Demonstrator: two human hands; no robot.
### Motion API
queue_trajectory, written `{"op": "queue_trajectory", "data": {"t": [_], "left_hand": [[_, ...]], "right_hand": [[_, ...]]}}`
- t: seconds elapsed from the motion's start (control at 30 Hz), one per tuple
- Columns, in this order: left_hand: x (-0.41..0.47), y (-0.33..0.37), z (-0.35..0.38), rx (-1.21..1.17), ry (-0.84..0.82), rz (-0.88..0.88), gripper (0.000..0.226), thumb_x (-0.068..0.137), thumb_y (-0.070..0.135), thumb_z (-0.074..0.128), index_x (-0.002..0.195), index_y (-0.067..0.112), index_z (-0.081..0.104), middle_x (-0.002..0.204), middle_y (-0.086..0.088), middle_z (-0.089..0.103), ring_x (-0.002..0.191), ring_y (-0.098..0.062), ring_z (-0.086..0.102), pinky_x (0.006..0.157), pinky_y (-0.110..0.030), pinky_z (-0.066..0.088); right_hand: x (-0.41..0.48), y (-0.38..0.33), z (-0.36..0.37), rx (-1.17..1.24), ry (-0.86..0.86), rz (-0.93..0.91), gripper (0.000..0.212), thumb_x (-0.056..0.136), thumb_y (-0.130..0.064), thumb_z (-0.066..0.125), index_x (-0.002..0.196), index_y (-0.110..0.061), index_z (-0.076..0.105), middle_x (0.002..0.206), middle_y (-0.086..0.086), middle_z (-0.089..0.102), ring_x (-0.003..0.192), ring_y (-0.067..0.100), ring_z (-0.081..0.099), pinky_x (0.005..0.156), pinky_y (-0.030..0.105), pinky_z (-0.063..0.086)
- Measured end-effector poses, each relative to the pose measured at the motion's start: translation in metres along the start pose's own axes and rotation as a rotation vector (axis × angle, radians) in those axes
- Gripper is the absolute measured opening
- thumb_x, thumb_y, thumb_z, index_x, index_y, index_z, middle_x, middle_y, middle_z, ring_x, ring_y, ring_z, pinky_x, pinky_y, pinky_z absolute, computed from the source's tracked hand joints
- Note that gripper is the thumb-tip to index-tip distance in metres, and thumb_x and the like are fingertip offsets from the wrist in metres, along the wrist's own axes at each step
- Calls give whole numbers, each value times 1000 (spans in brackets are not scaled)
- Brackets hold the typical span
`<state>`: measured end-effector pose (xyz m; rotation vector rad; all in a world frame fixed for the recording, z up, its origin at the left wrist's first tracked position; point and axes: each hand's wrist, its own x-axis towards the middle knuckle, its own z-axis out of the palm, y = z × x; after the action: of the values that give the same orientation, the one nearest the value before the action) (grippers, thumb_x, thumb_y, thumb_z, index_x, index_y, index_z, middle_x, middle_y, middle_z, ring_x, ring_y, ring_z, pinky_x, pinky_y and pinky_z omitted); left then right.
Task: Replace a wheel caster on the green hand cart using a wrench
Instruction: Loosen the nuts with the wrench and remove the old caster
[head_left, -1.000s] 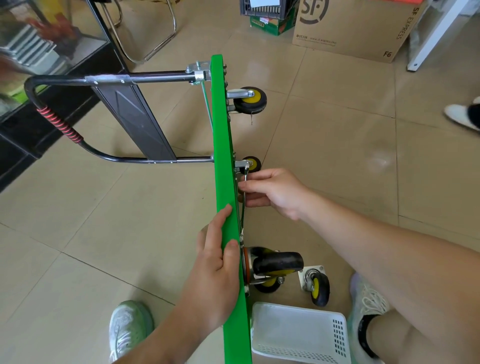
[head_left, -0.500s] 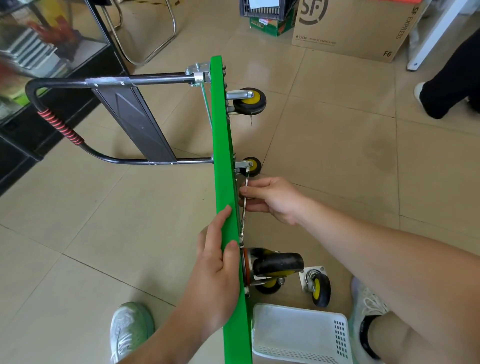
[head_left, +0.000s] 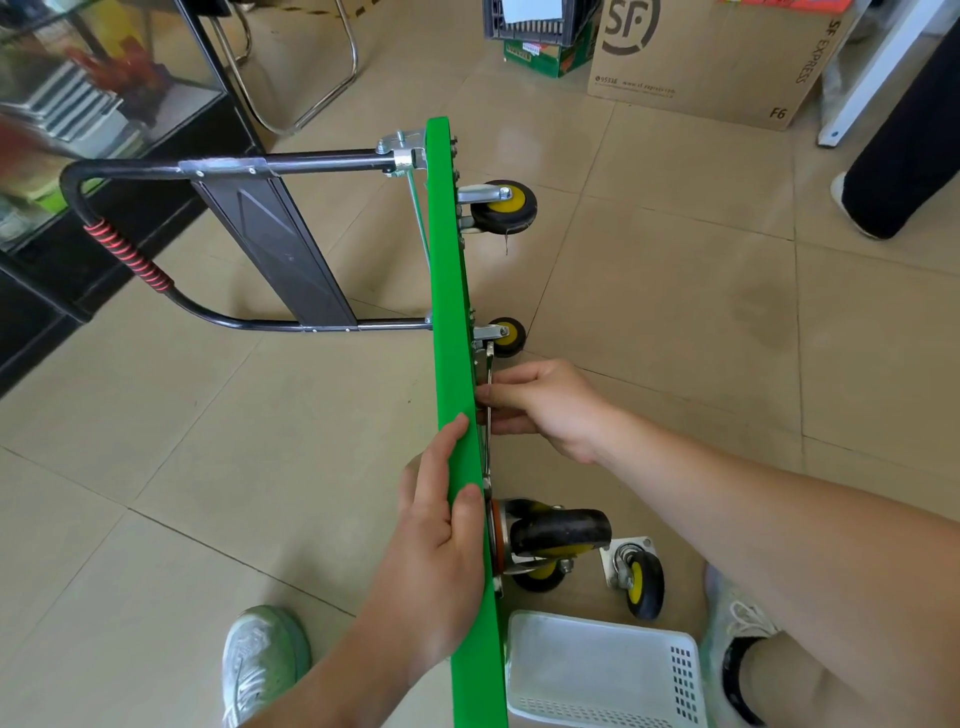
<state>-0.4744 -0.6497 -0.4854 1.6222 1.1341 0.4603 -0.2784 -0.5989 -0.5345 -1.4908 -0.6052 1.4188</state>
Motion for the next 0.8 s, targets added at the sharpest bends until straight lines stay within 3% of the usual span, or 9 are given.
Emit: {"op": "queue_trajectory", "data": {"t": [0.13, 0.33, 0.53, 0.67, 0.7, 0.8], "left_hand": [[-1, -1, 0, -1, 8, -7, 50, 110, 20, 35, 142, 57, 23, 144, 21, 33, 114, 37, 31, 88, 12, 19], [-1, -2, 2, -3, 31, 6, 51, 110, 18, 36, 146, 51, 25, 142, 19, 35, 112, 38, 32, 88, 13, 19], [-1, -4, 3, 15, 42, 12, 52, 110, 19, 36, 154, 45, 27, 145, 16, 36, 112, 39, 31, 92, 12, 18], [-2, -3, 2, 5, 42, 23, 52, 110, 22, 36, 152, 50, 26, 148, 18, 35, 113, 38, 30, 108, -7, 22], [-2, -3, 2, 9, 40, 20, 52, 110, 22, 36, 152, 50, 25, 148, 19, 34, 112, 39, 30, 108, -7, 21], [-1, -4, 3, 24, 40, 8, 51, 110, 22, 35, 151, 51, 25, 148, 19, 33, 110, 41, 28, 95, 9, 18]], "right_hand": [[-25, -10, -1, 15, -2, -42, 16, 82, -3, 78, 97, -9, 75, 97, 8, 78, 93, 24, 75, 85, 37, 60], [-83, -12, -1, -121, -97, -172, 25, 76, 9, 78, 87, -13, 78, 85, -2, 78, 83, 7, 72, 79, 18, 55], [-91, -7, -1, -141, -12, -280, 24, 77, 5, 81, 94, -11, 79, 95, 0, 79, 93, 8, 73, 90, 24, 56], [-81, -18, -7, -61, 32, -311, 25, 78, 7, 78, 94, -13, 77, 93, -2, 79, 93, 9, 74, 84, 21, 57], [-78, -22, -10, -56, 39, -317, 24, 79, 6, 78, 95, -12, 77, 95, -2, 79, 94, 10, 74, 85, 23, 58], [-64, -29, -17, -1, 57, -284, 20, 83, 1, 76, 98, -12, 76, 96, 4, 78, 93, 18, 75, 81, 29, 60]]}}
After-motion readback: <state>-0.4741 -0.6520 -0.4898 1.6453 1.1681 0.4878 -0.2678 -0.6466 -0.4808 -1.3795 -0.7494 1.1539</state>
